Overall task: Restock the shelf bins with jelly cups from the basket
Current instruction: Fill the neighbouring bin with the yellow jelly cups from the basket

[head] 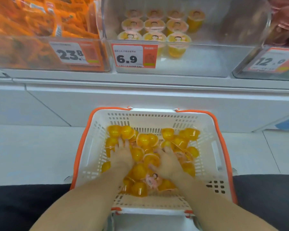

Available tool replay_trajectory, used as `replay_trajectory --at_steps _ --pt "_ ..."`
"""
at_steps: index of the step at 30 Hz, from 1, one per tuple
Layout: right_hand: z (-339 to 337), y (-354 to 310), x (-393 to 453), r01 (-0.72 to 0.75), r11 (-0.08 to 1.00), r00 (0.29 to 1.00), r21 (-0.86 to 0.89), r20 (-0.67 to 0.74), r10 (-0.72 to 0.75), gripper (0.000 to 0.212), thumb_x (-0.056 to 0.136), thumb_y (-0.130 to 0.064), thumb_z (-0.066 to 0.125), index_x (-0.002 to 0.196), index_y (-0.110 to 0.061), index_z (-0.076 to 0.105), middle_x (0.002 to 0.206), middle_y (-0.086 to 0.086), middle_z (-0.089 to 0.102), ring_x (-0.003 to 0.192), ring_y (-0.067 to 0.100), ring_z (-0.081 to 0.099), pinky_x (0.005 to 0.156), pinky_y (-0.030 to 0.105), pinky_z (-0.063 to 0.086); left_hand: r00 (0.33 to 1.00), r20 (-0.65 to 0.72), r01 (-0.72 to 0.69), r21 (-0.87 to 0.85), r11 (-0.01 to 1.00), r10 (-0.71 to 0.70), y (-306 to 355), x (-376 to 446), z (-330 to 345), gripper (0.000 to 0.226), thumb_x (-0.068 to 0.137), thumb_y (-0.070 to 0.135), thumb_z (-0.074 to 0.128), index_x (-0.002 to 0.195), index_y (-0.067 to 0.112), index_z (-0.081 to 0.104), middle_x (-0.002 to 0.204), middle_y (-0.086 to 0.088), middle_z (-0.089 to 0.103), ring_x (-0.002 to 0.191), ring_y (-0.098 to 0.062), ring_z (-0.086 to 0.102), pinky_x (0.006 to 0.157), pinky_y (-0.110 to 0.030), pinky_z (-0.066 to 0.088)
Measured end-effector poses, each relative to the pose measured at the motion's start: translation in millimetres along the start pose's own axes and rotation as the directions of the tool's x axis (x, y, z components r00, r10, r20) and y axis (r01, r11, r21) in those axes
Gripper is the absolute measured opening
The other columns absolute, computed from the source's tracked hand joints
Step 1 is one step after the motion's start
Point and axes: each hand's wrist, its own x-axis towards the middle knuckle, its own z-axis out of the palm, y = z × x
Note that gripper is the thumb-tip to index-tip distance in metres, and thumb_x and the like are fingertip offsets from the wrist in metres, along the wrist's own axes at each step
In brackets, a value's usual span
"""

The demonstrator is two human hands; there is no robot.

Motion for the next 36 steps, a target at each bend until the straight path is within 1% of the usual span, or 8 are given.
replay_trajectory --at_steps 6,13,20,24,26,28,31,36 --pt "4.6 5.6 3.9 -0.012 0.985 0.998 -0.171 0.064 0.024 0.085 0.069 -0.071 0.071 0.135 -0.026 0.043 0.129 0.003 0.039 0.124 0.024 0.035 0.105 0.039 0.038 0.984 -0.159 -0.055 0.156 0.986 0.080 -8.9 15.8 11.6 0.055 0.096 0.009 0.046 0.147 0.016 0.029 0.148 -0.006 0.038 0.137 -0.027 0.037 0.112 -0.042 0.034" --pt "6.2 -3.5 8.4 0.018 0.971 1.000 -0.240 -0.006 -0.020 0.080 0.074 -0.065 0.071 0.136 -0.019 0.049 0.139 0.007 0.039 0.130 0.027 0.036 0.107 0.042 0.038 0.980 -0.194 -0.018 0.164 0.986 0.050 -9.4 19.0 18.4 0.057 0.092 0.020 0.056 0.145 0.014 0.037 0.143 -0.009 0.034 0.127 -0.026 0.041 0.108 -0.036 0.038" --pt "-2.4 -3.9 2.4 0.051 0.988 0.998 -0.144 -0.031 -0.056 0.066 0.073 -0.051 0.080 0.125 -0.020 0.053 0.128 0.001 0.046 0.122 0.022 0.044 0.100 0.038 0.045 0.973 -0.212 0.048 -0.203 0.978 -0.091 -20.9 16.5 4.5 0.062 0.066 0.041 0.082 0.117 0.014 0.060 0.127 -0.008 0.047 0.118 -0.026 0.048 0.101 -0.038 0.043" --pt "-13.8 -7.4 0.9 -0.104 0.989 0.980 0.107 -0.160 0.120 0.061 0.069 -0.046 0.083 0.118 -0.025 0.053 0.115 -0.003 0.061 0.106 0.019 0.060 0.084 0.034 0.052 0.974 -0.138 0.030 -0.707 0.707 -0.180 -21.1 13.0 -13.5 0.054 0.050 0.051 0.085 0.094 0.025 0.070 0.091 0.007 0.070 0.084 -0.013 0.066 0.078 -0.036 0.058" --pt "-22.5 -9.5 3.8 -0.166 0.954 0.953 0.252 -0.208 0.220 0.058 0.066 -0.042 0.085 0.111 -0.025 0.053 0.105 -0.004 0.065 0.096 0.019 0.064 0.076 0.033 0.053 0.980 0.100 0.177 -0.840 0.513 -0.174 -23.6 12.2 -31.4 0.052 0.052 0.049 0.083 0.095 0.024 0.072 0.094 0.002 0.073 0.086 -0.018 0.069 0.078 -0.037 0.058" --pt "-35.2 -12.9 6.2 -0.185 0.907 0.937 0.379 -0.209 0.279 0.056 0.063 -0.038 0.088 0.104 -0.024 0.052 0.097 -0.005 0.064 0.089 0.018 0.063 0.070 0.033 0.054 0.923 0.383 0.381 -0.904 0.194 -0.029 -24.1 6.0 -52.5 0.040 0.072 0.040 0.077 0.104 0.018 0.068 0.108 -0.009 0.069 0.092 -0.030 0.070 0.079 -0.041 0.058" --pt "-58.8 -24.0 11.7 -0.112 0.782 0.933 0.613 -0.207 0.295 0.058 0.058 -0.025 0.092 0.100 -0.020 0.053 0.095 -0.004 0.061 0.088 0.017 0.061 0.071 0.030 0.054 0.855 0.464 0.504 -0.849 -0.159 0.233 -25.6 -10.4 -83.9 0.037 0.083 0.040 0.056 0.101 0.008 0.060 0.088 -0.018 0.063 0.068 -0.031 0.058 0.062 -0.035 0.050" --pt "-131.2 -69.6 15.5 0.173 0.703 0.927 0.689 -0.355 0.119 0.056 0.052 -0.015 0.096 0.090 -0.031 0.058 0.095 -0.007 0.065 0.088 0.014 0.064 0.078 0.031 0.056 0.839 0.286 0.417 -0.884 -0.209 0.463 -28.6 -26.2 -151.0 0.052 0.073 0.035 0.057 0.112 0.002 0.063 0.093 -0.019 0.062 0.071 -0.031 0.059 0.062 -0.035 0.052"
